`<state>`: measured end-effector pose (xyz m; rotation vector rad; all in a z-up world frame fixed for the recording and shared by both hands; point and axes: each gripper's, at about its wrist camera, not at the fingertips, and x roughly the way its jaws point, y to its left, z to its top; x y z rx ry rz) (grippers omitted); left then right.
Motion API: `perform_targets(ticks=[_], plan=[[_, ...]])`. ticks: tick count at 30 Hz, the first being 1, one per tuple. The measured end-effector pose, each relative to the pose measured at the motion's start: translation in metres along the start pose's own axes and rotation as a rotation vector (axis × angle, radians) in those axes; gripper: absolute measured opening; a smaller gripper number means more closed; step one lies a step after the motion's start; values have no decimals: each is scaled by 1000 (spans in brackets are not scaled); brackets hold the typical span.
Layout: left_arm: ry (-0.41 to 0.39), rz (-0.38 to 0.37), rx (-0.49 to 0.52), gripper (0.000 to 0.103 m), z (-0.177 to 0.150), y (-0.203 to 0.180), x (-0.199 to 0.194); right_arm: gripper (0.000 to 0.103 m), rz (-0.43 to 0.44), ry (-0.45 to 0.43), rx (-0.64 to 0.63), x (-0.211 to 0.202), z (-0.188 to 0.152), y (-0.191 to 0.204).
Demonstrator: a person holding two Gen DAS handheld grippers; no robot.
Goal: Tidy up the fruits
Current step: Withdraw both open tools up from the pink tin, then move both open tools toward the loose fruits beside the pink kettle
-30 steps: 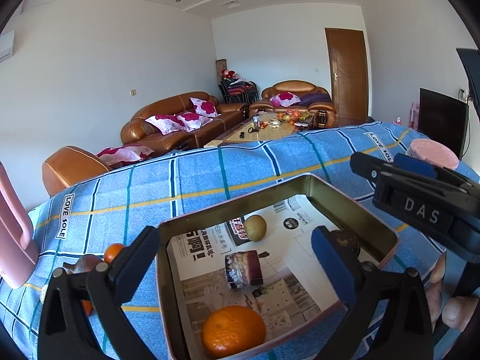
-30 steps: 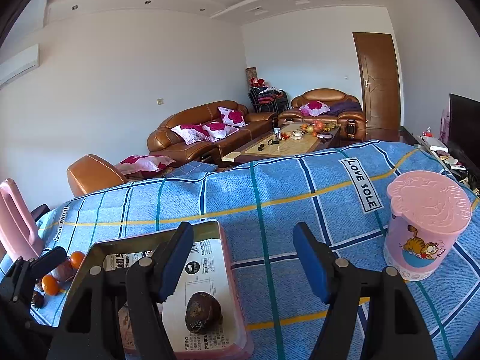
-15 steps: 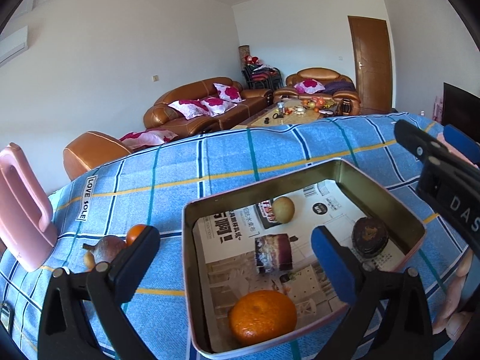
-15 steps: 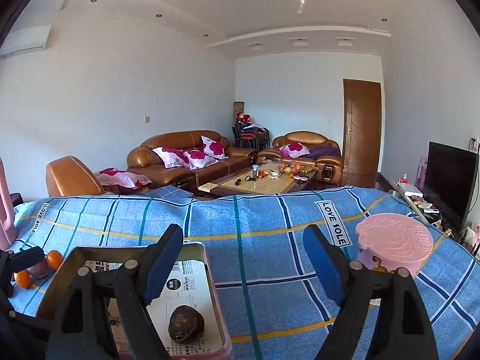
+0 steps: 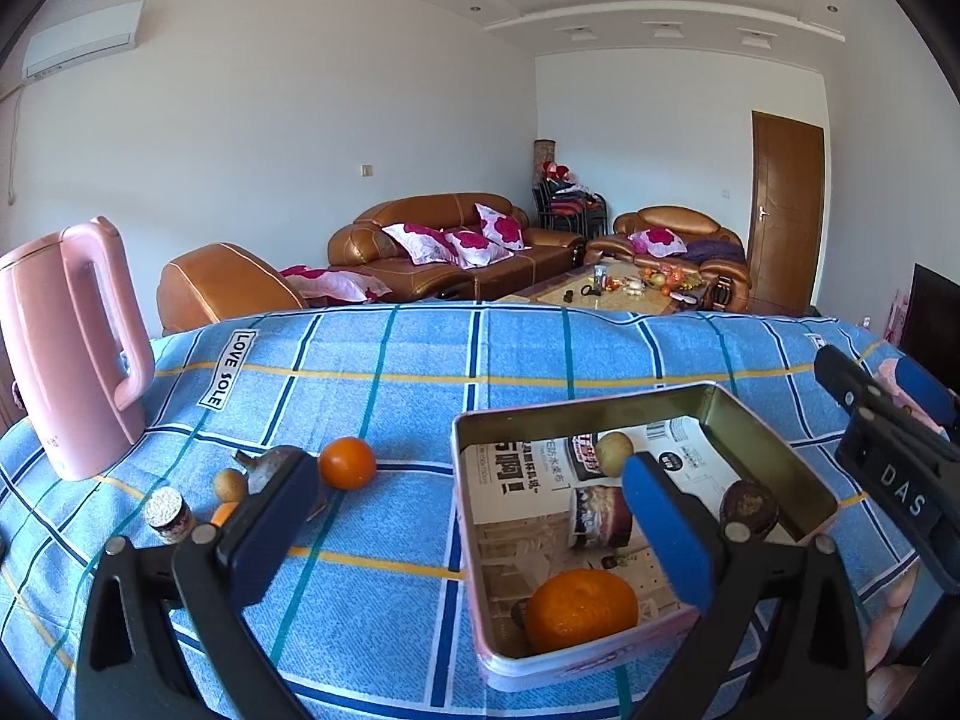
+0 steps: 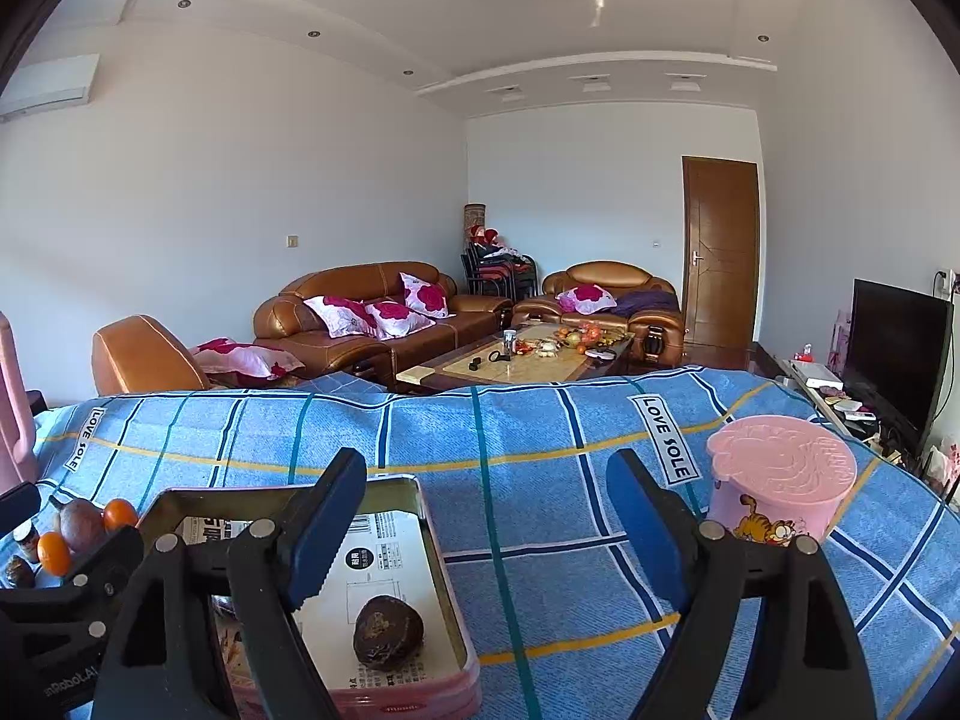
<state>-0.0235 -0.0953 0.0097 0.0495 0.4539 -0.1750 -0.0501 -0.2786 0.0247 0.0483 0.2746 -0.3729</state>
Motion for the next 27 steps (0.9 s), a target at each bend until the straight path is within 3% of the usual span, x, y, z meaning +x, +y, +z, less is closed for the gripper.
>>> perform_targets(ticks=[12,27], plan=[[26,6,22,103,-6,23,-3,84,-3,38,9,-14,-8,10],[42,56,24,103,-7,75,0,84,55,96,11,-25,-14,60]])
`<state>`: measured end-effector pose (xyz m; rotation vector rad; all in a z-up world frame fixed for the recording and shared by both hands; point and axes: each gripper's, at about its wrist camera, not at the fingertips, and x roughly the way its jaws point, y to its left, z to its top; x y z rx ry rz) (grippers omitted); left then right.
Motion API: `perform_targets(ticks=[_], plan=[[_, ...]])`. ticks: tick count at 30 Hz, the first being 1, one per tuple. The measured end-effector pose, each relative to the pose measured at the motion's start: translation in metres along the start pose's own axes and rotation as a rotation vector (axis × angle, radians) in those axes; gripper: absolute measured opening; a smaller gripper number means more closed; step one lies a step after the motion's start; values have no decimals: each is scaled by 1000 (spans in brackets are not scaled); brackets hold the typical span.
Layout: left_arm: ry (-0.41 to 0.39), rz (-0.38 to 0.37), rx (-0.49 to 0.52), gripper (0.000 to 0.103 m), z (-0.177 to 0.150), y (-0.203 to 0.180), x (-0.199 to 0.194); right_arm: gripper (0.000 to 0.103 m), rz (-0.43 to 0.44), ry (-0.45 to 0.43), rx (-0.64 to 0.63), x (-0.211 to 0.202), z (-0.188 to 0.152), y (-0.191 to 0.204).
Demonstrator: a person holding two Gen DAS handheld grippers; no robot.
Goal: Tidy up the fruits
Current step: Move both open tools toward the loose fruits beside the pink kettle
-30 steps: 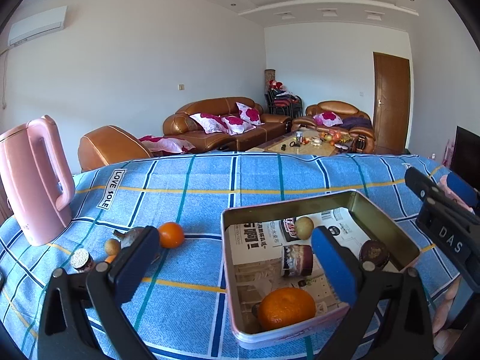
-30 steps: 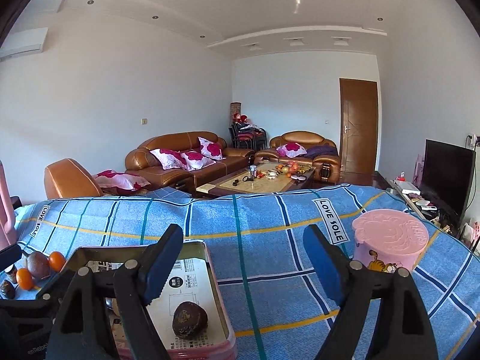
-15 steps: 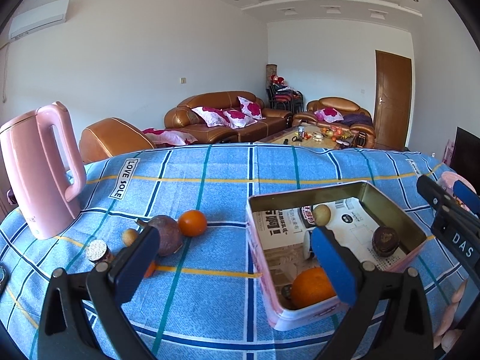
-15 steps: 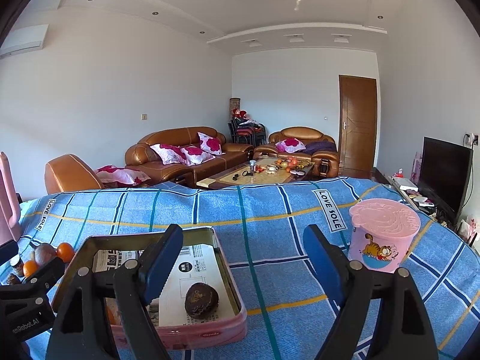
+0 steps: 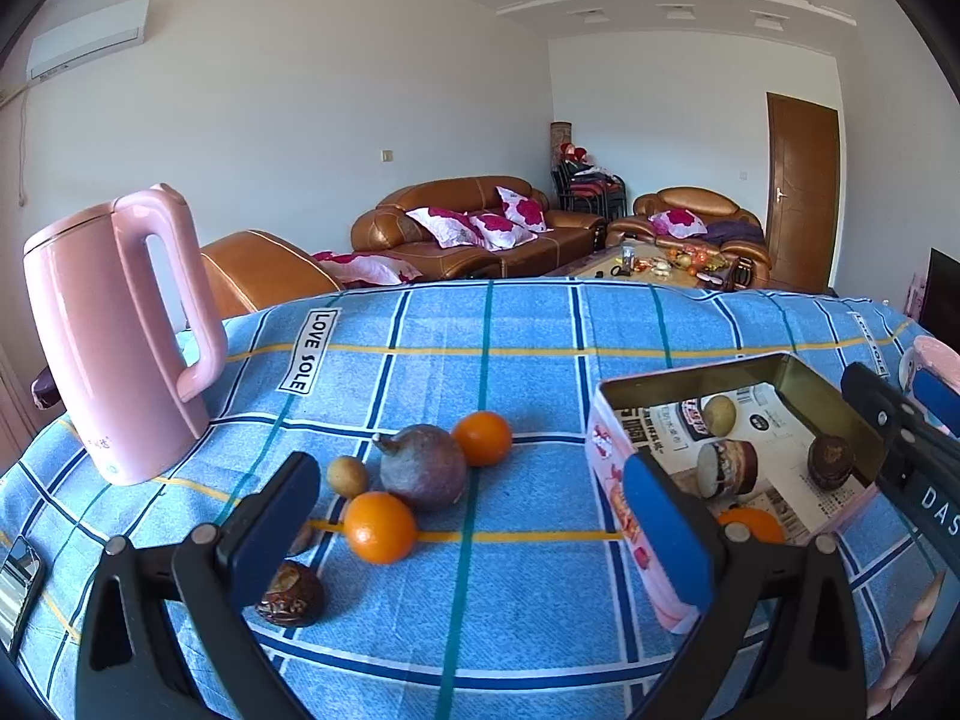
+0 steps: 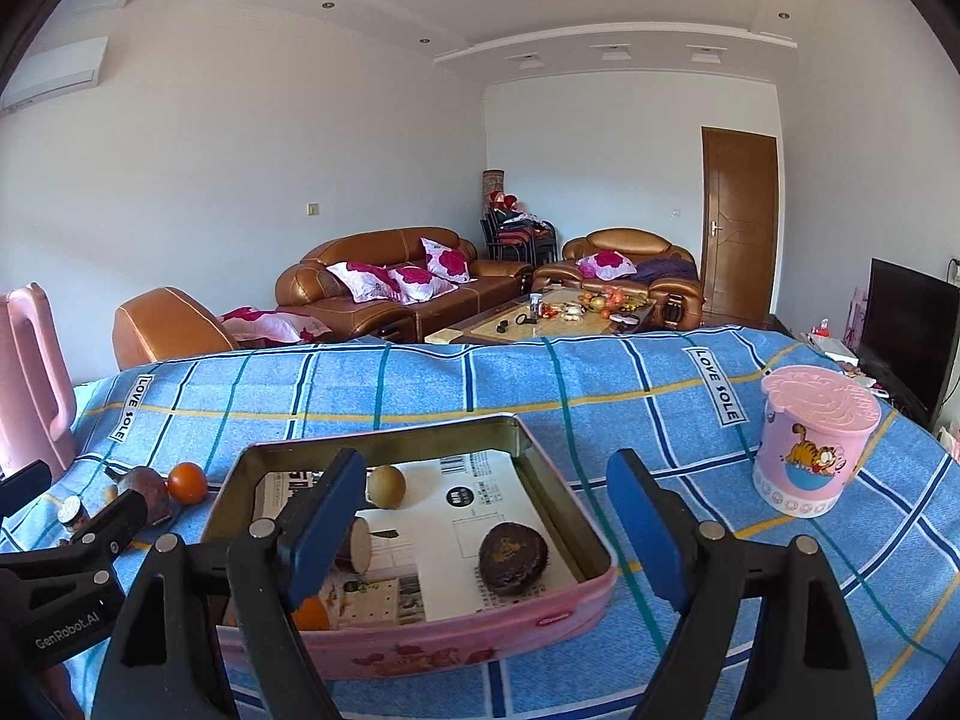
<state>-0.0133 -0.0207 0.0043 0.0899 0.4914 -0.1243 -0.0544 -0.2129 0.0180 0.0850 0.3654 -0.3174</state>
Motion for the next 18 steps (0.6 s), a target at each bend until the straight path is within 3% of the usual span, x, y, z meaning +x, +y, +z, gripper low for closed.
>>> perform_targets(ticks=[18], plan=[[66,80,-34,103,-2,67,21,84,141,26,-26,-1,-5,84]])
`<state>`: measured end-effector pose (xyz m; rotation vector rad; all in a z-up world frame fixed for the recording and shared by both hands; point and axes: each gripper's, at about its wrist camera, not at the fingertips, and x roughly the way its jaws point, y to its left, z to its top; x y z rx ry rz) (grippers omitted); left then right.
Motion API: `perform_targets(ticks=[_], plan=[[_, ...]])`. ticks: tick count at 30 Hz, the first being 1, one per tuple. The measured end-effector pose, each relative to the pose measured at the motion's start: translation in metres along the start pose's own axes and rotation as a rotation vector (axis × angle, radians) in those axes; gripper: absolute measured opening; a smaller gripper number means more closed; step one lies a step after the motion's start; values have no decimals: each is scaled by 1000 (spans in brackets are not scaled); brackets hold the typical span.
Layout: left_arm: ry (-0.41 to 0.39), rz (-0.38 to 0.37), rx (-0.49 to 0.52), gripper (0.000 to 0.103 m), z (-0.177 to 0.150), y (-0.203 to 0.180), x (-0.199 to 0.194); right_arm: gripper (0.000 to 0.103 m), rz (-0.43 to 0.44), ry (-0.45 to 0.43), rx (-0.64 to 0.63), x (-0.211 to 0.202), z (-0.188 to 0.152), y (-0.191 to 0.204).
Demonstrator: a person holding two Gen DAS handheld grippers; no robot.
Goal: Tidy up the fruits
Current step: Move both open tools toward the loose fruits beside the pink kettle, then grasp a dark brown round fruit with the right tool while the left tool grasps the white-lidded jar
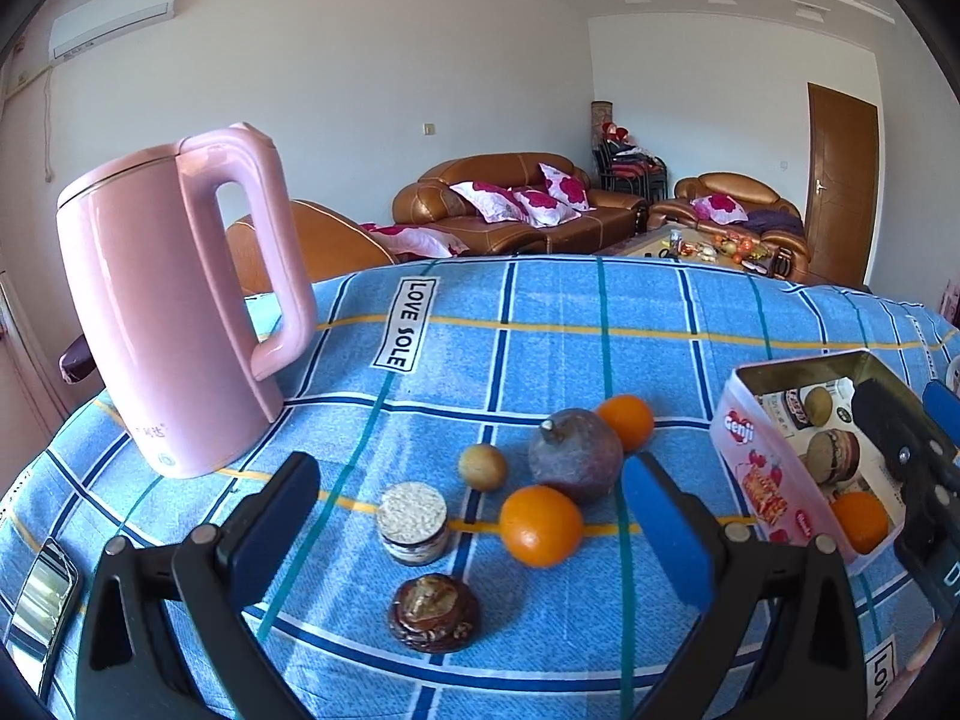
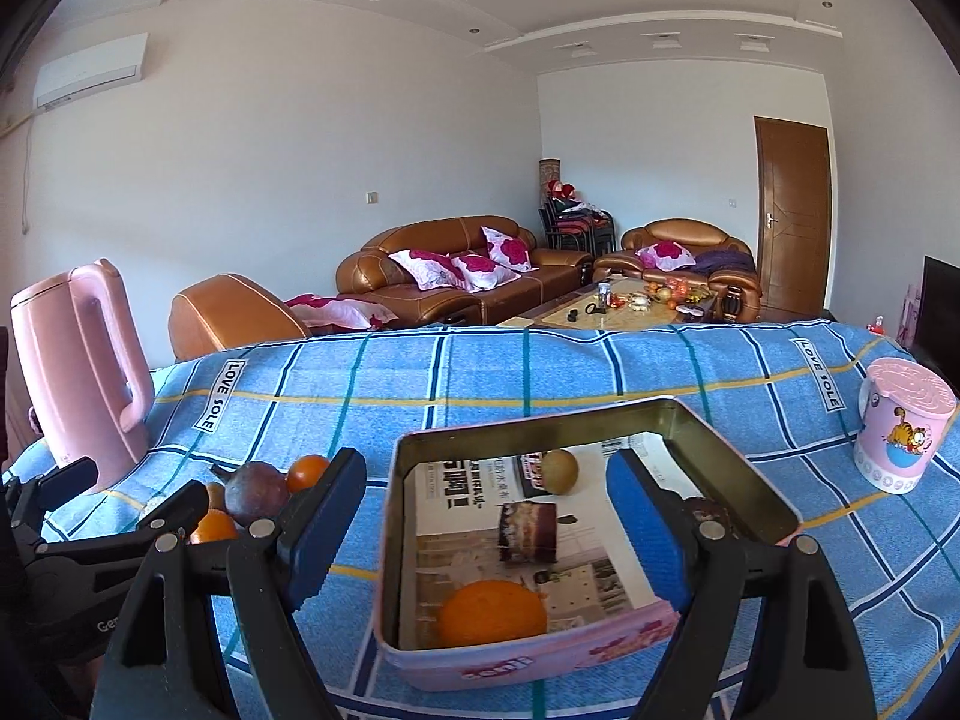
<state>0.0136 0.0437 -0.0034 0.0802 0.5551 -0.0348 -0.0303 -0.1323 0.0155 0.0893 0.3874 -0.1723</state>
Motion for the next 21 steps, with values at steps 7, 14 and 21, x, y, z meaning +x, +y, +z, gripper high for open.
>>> perform_targets(ticks=[7,14,21], plan=[[25,21,-2,103,2,26,13,84,50,16,-9,8,1,31],[116,217,-80,103,10,84,38,84,98,56,-44,19,1,61],[165,283,-257,103,8,141,46,84,221,167,-85,31,-6,91]])
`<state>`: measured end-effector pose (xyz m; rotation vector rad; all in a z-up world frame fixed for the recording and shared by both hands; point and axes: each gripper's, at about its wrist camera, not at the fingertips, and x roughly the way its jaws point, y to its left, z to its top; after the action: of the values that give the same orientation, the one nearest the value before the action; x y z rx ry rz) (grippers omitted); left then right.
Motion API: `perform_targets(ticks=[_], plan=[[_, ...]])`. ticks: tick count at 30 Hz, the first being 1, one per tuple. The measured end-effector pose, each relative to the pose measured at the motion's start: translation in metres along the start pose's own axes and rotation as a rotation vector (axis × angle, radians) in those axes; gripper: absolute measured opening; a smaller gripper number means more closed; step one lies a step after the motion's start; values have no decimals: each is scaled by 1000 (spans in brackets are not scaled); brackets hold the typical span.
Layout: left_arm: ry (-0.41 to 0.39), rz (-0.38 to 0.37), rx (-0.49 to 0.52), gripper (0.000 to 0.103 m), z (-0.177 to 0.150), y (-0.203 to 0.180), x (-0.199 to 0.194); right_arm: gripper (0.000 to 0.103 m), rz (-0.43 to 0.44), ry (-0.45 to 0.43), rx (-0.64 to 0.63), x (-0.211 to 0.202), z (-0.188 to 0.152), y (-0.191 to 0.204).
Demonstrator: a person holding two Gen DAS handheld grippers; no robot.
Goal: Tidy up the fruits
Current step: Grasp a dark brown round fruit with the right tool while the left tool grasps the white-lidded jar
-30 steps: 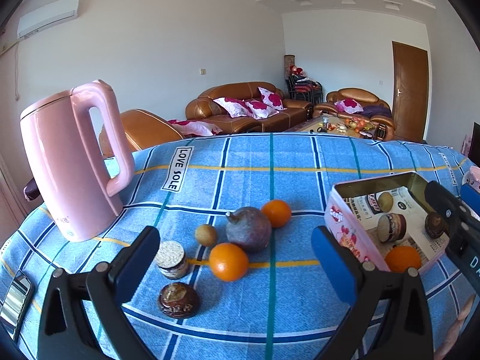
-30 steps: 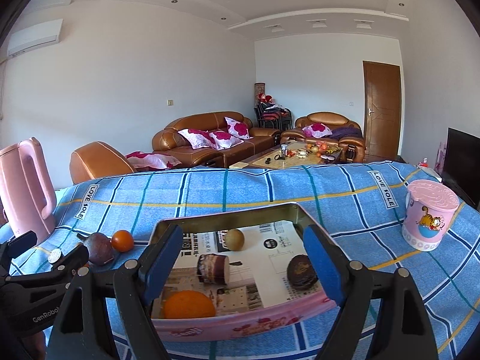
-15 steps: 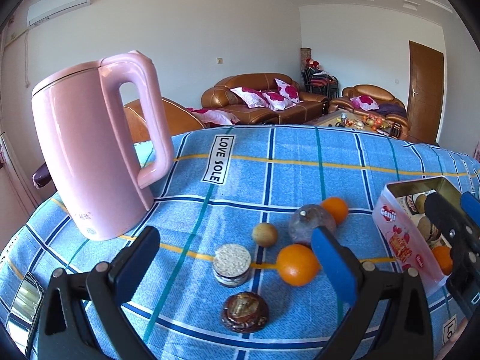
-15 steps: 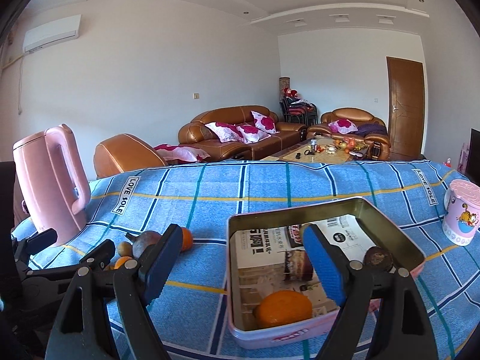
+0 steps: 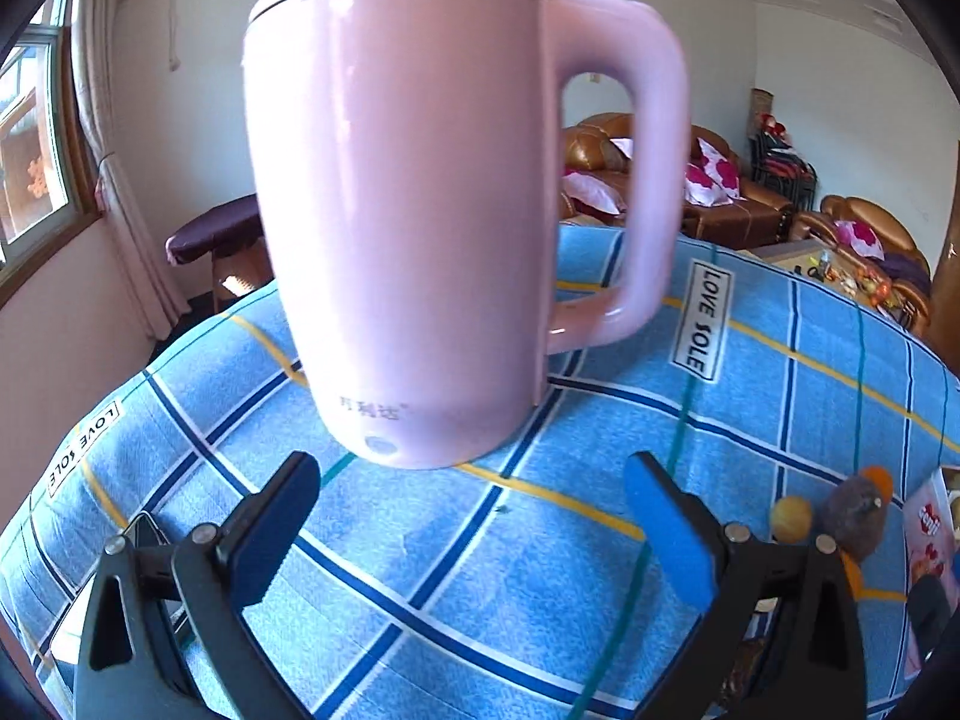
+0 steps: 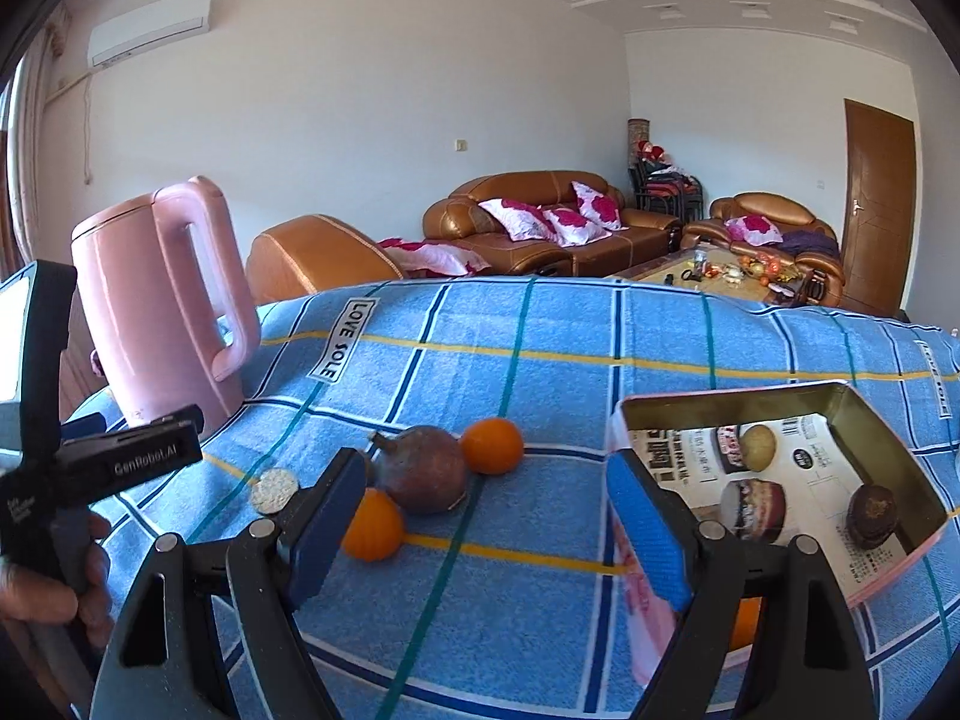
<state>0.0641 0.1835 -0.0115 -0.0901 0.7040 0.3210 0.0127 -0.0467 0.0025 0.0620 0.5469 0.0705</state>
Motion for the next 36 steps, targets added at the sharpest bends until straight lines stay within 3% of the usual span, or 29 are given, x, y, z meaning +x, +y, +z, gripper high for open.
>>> perform_targets(ticks=[4,8,10,13,16,20,23,27,33,36], plan=[[20,-13,-15,103,-2,4,4,84,142,116,-16,15,-8,21],[9,-10,27,103,-5,-5,1,64,266,209,-76,26,-16,48],[4,-5,46,103,-3,-10,1,62,296,238,-95,31,-19,59],[-2,-12,58,103,-3,-11,-3,62,308,295,-126,41,-23,74],[-9,-14,61,103,-3,-11,-3,50,288,344,-143,48,-27,82],[-10,-44,67,103,-3,-15,-4,41,285,351,-130,48,-25,76],[-19,-75,88,103,-3,-19,-5,40,286,349,-138,44,-26,73],[-50,-155,134,103,-6,-27,-13,40,260,285,-81,32,-21,52],[-50,-319,257,103,-14,-56,-23,40,10,21,-112,-6,-2,2],[-25,-360,344,98,-23,-76,-23,40,-67,-29,-114,-12,2,-20]])
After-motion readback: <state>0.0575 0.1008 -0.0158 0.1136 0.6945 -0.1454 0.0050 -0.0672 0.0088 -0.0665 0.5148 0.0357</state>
